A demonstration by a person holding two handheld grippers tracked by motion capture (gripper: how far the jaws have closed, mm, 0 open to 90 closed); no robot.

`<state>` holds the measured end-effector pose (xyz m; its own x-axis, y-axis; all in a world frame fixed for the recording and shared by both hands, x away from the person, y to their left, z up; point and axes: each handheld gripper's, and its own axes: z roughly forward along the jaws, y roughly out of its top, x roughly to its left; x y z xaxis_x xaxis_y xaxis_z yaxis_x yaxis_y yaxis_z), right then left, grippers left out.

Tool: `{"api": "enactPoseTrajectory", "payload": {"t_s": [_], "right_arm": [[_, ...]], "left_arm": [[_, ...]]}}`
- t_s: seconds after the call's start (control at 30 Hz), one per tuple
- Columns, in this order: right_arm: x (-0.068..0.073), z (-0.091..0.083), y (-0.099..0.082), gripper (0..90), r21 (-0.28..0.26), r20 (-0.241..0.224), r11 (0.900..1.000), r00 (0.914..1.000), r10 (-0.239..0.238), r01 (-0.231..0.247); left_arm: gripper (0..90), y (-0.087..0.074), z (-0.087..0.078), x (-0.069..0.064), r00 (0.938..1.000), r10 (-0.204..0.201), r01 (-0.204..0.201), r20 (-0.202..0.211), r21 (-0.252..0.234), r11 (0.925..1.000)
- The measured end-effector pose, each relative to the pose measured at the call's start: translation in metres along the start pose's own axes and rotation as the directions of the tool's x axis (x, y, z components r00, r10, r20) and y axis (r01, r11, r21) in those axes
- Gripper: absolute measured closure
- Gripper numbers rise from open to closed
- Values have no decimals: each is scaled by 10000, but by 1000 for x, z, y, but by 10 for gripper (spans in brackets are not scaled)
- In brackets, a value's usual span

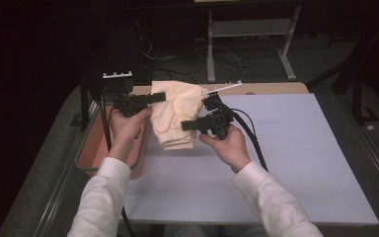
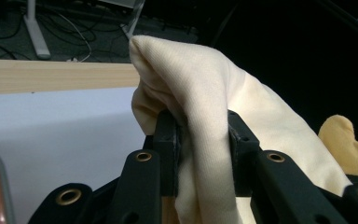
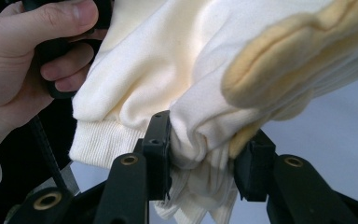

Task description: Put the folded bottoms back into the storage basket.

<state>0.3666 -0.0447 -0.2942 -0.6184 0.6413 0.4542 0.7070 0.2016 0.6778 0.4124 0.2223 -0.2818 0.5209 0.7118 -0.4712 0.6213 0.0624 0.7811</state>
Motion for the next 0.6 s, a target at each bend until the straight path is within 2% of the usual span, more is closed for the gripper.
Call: {"api": "enactPoseTrajectory", "payload": {"t_s": [0.6], "right_arm": [[23,28,11,611,89,-190,9993,9992,-353,354]], "left_arm": [[702,-1,-30,24,9994,-173,162,-286,-360,9992]]}}
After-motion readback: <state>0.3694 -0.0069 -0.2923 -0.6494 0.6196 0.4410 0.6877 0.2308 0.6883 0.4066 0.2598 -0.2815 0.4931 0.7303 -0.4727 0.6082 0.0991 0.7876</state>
